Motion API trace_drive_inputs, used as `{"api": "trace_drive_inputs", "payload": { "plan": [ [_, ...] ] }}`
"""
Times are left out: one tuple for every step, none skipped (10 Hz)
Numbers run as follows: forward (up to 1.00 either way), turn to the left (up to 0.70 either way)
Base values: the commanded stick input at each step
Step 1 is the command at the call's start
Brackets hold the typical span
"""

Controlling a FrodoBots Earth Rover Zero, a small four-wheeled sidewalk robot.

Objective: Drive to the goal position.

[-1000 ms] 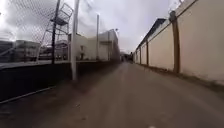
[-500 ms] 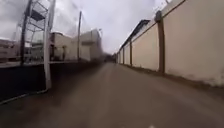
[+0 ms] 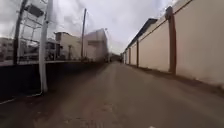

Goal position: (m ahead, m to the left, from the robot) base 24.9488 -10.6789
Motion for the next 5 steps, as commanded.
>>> {"api": "trace_drive_inputs", "payload": {
  "plan": [
    [0.7, 0.11],
    [0.7, 0.14],
    [0.7, -0.16],
    [0.7, -0.14],
    [0.7, -0.16]
  ]
}}
